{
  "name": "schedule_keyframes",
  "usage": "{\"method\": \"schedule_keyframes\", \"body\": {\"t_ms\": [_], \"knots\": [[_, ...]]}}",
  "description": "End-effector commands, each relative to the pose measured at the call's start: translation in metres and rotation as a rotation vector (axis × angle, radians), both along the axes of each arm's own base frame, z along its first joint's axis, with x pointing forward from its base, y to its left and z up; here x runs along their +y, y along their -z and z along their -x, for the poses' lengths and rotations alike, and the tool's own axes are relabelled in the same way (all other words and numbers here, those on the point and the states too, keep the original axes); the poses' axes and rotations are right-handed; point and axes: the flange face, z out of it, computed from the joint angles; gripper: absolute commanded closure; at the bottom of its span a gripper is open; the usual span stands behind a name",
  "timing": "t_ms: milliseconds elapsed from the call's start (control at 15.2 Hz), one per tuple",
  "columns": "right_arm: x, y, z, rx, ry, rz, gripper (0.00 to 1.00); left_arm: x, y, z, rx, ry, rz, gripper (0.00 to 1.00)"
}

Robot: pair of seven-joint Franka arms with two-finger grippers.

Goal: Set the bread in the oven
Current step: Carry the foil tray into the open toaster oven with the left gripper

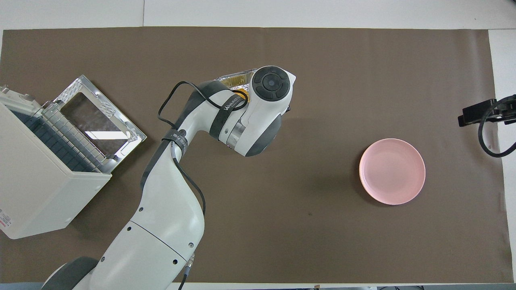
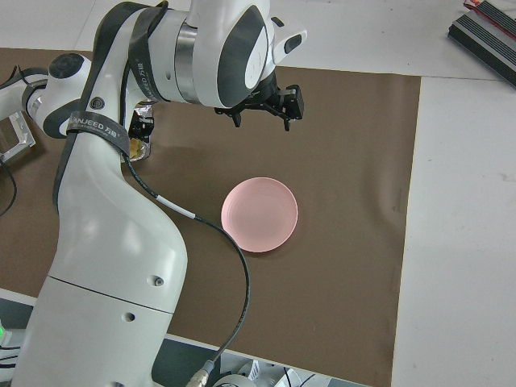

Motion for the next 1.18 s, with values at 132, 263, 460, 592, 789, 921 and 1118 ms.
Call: {"method": "schedule_keyframes", "body": {"t_ms": [132, 263, 460, 592, 789, 921, 1118], "knots": [[0.002, 0.0, 0.006, 0.001, 0.031, -0.012, 0.0, 0.032, -0.036, -0.009, 0.036, -0.098, -0.058, 1.0], [0.002, -0.001, 0.007, 0.001, 0.026, -0.013, 0.0, 0.055, -0.052, -0.02, 0.028, -0.191, -0.091, 1.0], [-0.006, -0.003, 0.008, -0.002, 0.041, -0.012, 0.0, 0.099, -0.085, -0.038, 0.013, -0.31, -0.131, 1.0], [-0.007, -0.002, 0.009, -0.001, 0.043, -0.013, 0.0, 0.135, -0.106, -0.05, 0.009, -0.369, -0.155, 1.0], [-0.001, -0.002, 0.008, -0.001, 0.032, -0.013, 0.0, 0.206, -0.133, -0.07, 0.047, -0.484, -0.145, 1.0], [-0.002, -0.003, 0.008, -0.002, 0.034, -0.012, 0.0, 0.232, -0.129, -0.075, 0.069, -0.519, -0.151, 1.0], [-0.001, -0.002, 0.008, -0.001, 0.032, -0.013, 0.0, 0.271, -0.119, -0.079, 0.098, -0.569, -0.153, 1.0]]}}
